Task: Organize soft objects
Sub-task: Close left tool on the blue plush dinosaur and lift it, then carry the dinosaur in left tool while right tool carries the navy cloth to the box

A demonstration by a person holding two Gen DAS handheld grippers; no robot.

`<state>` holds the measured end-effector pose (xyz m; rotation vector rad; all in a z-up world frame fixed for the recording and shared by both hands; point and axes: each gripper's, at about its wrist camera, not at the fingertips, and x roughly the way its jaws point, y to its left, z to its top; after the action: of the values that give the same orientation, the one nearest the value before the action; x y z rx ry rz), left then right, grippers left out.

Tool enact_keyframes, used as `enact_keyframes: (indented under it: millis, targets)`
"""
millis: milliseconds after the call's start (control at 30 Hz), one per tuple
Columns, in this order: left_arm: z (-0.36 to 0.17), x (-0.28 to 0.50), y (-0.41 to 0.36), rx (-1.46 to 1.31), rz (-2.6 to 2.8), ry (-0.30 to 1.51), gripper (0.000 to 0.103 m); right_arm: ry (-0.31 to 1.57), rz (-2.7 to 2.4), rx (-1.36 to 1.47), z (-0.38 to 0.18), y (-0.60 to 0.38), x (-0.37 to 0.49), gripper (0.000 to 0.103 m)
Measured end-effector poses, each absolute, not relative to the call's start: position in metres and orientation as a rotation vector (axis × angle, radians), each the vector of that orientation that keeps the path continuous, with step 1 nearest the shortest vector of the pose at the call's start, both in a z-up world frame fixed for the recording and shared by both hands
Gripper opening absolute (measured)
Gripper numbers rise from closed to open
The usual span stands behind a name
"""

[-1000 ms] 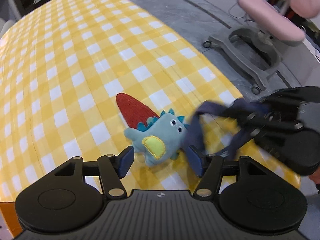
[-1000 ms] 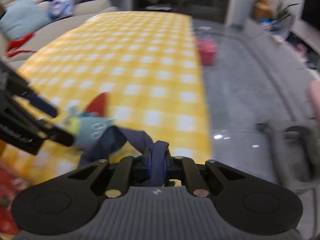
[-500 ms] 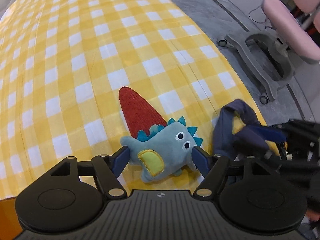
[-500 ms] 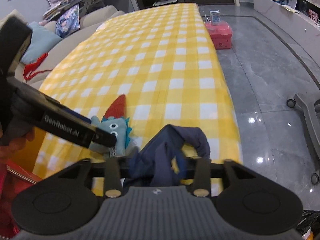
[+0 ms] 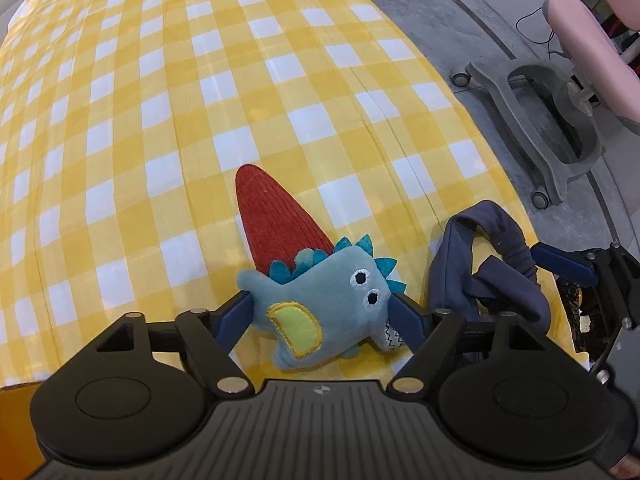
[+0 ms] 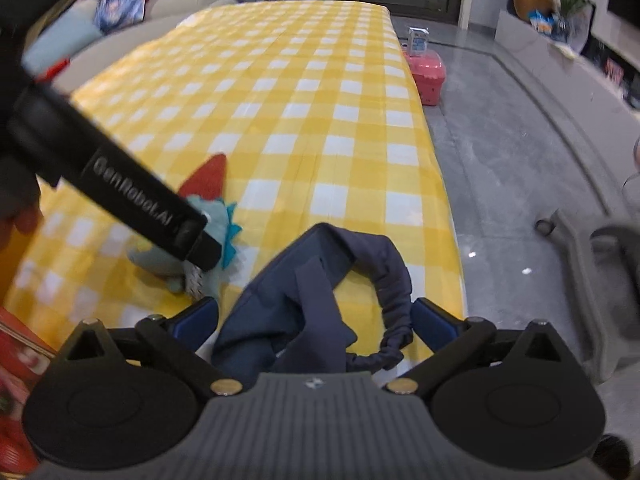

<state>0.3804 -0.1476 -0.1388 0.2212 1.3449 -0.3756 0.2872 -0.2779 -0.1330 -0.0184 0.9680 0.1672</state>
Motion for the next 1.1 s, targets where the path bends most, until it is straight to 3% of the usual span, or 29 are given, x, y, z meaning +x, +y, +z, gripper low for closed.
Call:
enact_keyframes:
  millis: [33, 100, 200, 300, 367, 467, 533, 1100]
  targets:
    - [-0.140, 0.380, -0.149, 0.226, -0.375, 1.344, 0.091, 0.969, 0.163, -0.041, -0.135, -0.276, 0.286, 0.100]
    - [-0.141, 0.379, -0.151, 0.234, -0.373, 1.339, 0.089, 0.991, 0.164, -0.071, -0.142, -0.274, 0.286, 0.085]
    - [-0.142, 0.377, -0.153, 0.256, -0.372, 1.331, 0.083, 0.970, 0.181, -0.059, -0.142, -0.275, 0.282, 0.081]
    - [-0.141, 0.373, -0.155, 0.283, -0.377, 1.320, 0.078, 0.962, 0.195, -0.058, -0.138, -0.274, 0.281, 0.061]
    - [-0.140, 0.371, -0.157, 0.298, -0.376, 1.312, 0.074, 0.958, 0.207, -0.062, -0.136, -0.271, 0.281, 0.039]
    - [-0.137, 0.366, -0.159, 0.320, -0.376, 1.295, 0.070, 0.957, 0.219, -0.059, -0.135, -0.268, 0.281, 0.022]
    - [-0.134, 0.363, -0.161, 0.323, -0.386, 1.291, 0.068, 0.960, 0.218, -0.050, -0.134, -0.268, 0.281, 0.017]
    - [-0.051, 0.267, -0.147, 0.172, -0.465, 1.106, 0.068, 0.875, 0.175, 0.016, -0.063, -0.279, 0.210, 0.014]
